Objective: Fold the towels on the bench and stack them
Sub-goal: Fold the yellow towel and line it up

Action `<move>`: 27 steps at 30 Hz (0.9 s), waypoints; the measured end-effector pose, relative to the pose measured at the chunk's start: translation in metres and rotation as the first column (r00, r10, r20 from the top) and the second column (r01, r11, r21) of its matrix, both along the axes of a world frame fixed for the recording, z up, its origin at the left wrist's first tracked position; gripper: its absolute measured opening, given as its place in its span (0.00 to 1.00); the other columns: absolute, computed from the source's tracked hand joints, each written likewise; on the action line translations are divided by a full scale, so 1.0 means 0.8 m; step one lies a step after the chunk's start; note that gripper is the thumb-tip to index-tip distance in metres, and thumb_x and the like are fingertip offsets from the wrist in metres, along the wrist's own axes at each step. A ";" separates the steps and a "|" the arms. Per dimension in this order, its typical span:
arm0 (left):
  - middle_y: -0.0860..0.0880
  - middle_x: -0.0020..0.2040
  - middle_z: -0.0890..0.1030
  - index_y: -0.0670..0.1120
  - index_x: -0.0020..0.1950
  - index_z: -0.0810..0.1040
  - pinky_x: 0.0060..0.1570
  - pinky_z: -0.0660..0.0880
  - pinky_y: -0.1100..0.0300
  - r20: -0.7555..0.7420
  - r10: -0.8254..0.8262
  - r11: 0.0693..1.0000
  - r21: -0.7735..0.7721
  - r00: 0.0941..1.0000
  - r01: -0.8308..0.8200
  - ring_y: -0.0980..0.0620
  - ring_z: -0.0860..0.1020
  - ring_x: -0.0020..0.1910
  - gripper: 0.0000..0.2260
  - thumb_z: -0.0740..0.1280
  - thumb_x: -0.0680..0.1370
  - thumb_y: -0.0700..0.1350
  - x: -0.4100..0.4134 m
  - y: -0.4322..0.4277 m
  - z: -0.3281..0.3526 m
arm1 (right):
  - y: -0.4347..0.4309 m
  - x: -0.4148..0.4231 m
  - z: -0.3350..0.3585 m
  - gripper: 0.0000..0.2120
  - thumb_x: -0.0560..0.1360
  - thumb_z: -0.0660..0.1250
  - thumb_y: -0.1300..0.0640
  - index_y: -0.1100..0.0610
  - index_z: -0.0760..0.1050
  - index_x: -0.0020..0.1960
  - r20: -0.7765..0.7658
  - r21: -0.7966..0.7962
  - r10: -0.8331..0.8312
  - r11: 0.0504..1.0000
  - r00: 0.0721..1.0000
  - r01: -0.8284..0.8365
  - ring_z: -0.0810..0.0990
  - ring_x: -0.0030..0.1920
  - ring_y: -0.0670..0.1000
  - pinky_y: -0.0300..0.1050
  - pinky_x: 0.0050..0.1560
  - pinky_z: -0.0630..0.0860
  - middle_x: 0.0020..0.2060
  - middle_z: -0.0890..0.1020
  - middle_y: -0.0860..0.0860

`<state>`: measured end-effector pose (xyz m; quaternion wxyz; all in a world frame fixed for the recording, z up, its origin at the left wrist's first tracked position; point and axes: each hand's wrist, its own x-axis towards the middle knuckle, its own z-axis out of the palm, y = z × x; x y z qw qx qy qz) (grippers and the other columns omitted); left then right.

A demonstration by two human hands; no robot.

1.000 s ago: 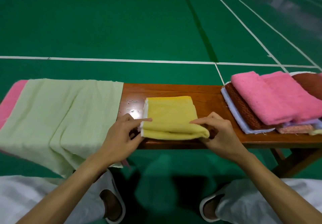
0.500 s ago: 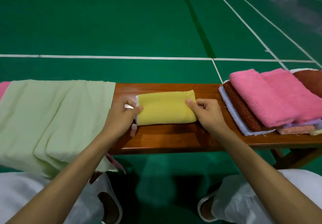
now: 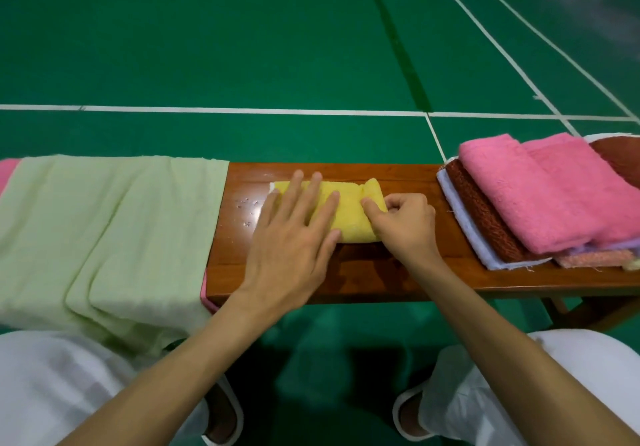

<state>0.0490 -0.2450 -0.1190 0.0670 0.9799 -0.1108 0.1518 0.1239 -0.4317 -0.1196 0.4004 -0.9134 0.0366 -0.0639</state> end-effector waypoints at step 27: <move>0.54 0.83 0.58 0.54 0.82 0.61 0.79 0.52 0.42 -0.267 0.049 0.935 -0.327 0.962 -0.139 0.48 0.54 0.83 0.28 0.43 0.84 0.60 0.031 0.036 -0.019 | 0.014 -0.013 -0.010 0.33 0.81 0.39 0.38 0.48 0.54 0.83 -0.113 -0.458 0.357 0.809 0.927 -0.367 0.51 0.82 0.53 0.59 0.81 0.50 0.83 0.55 0.45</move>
